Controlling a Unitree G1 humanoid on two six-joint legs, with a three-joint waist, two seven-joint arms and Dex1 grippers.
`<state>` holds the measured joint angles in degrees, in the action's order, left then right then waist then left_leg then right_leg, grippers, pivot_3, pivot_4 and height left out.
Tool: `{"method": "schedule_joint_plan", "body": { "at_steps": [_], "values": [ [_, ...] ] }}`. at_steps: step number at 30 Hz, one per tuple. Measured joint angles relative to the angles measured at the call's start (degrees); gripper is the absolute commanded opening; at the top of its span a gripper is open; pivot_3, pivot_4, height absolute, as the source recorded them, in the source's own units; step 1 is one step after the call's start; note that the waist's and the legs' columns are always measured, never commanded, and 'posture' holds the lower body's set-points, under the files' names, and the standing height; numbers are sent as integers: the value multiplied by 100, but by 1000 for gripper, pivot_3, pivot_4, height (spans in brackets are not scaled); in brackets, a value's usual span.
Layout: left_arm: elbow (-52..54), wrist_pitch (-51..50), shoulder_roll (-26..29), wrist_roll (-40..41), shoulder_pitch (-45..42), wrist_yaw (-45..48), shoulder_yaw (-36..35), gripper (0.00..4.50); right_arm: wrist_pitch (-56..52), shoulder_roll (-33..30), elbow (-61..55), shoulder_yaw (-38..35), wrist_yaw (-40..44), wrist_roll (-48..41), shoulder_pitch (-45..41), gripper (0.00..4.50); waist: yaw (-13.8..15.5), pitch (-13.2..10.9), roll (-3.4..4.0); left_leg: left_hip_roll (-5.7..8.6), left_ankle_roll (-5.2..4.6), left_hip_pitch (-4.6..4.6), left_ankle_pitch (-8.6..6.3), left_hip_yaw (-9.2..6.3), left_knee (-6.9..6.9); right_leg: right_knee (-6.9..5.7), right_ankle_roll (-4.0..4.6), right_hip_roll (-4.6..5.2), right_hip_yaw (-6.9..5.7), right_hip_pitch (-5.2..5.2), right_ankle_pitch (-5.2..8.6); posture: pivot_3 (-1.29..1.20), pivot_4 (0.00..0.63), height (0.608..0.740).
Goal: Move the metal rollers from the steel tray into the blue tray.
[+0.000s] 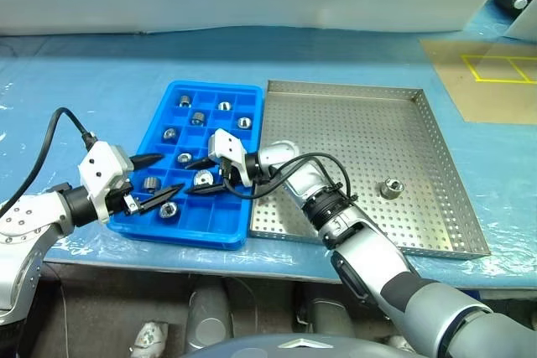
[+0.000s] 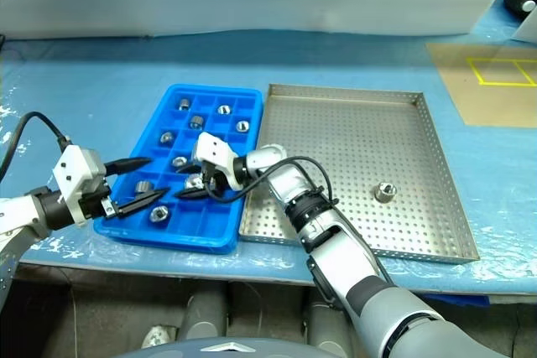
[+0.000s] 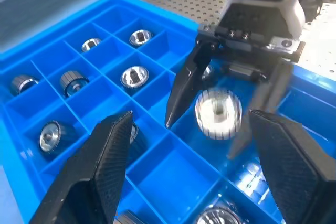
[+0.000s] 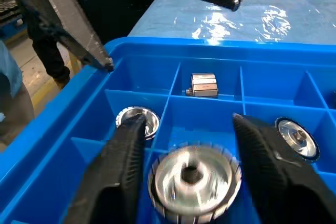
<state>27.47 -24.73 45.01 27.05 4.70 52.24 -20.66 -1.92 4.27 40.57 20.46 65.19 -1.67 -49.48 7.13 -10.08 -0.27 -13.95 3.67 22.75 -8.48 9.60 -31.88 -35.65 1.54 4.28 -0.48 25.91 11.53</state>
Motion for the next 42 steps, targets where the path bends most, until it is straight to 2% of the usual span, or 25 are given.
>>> {"method": "schedule_joint_plan", "body": {
  "at_steps": [9, 15, 19, 25, 27, 31, 33, 42],
  "values": [
    [-479, 181, -33, -54, -831, 94, 589, 3735, -82, -271, 82, -354, -598, -11, -82, 3647, 16, -1, 1, 3, 6, -3, 4, 0, -16, -13, 1, 1, 2, -7, -1, 116, 150, 740],
    [-1394, 535, -538, -256, -2169, 333, 1577, 3735, -596, -1177, -931, -1018, -937, -275, 135, 3647, -33, 0, 0, 7, 26, 0, 17, -1, -41, -18, -2, 1, 11, -16, -4, -65, 150, 740],
    [-2123, 872, -1003, -442, -2899, 639, 2186, 3735, -1207, -1910, -1995, -1445, -1182, -430, 718, 3647, -175, 1, -2, 6, 28, 1, 18, 0, -37, -9, -3, -8, 17, -15, -4, -199, 150, 740],
    [-3403, 1477, -1883, -692, -3890, 1236, 2879, 3735, -2367, -3213, -3742, -2276, -1553, -717, 2160, 3647, -351, 2, -2, 20, 18, -3, 14, 15, -38, 2, -19, -9, 53, -17, -14, -344, 150, 740],
    [-3760, 1691, -2176, -763, -4084, 1413, 3057, 3735, -2647, -3522, -4228, -2555, -1724, -763, 2620, 3647, -501, 2, -3, 20, 16, -19, 12, 30, -40, 2, -24, -9, 64, -21, -17, -372, 150, 740],
    [-4260, 2009, -2609, -876, -4318, 1629, 3284, 3735, -3019, -3697, -4881, -2856, -1982, -906, 3186, 3647, -746, 1, -3, 20, -10, -71, -4, 40, -39, 4, -28, -10, 76, -54, -16, -436, 150, 740],
    [-4474, 2127, -2774, -914, -4437, 1724, 3342, 3735, -3173, -3696, -5136, -3035, -2209, -976, 3497, 3647, -816, 2, -3, 20, -15, -84, -6, 41, -42, 12, -63, -10, 76, -71, 3, -452, 150, 740],
    [-4777, 2360, -2940, -986, -4482, 1878, 3355, 3735, -3178, -3686, -5127, -3068, -2678, -968, 4003, 3647, -935, 2, -2, 29, -51, -70, -28, 42, -67, 37, -37, -8, 73, -86, -18, -438, 150, 740]
  ]
}}
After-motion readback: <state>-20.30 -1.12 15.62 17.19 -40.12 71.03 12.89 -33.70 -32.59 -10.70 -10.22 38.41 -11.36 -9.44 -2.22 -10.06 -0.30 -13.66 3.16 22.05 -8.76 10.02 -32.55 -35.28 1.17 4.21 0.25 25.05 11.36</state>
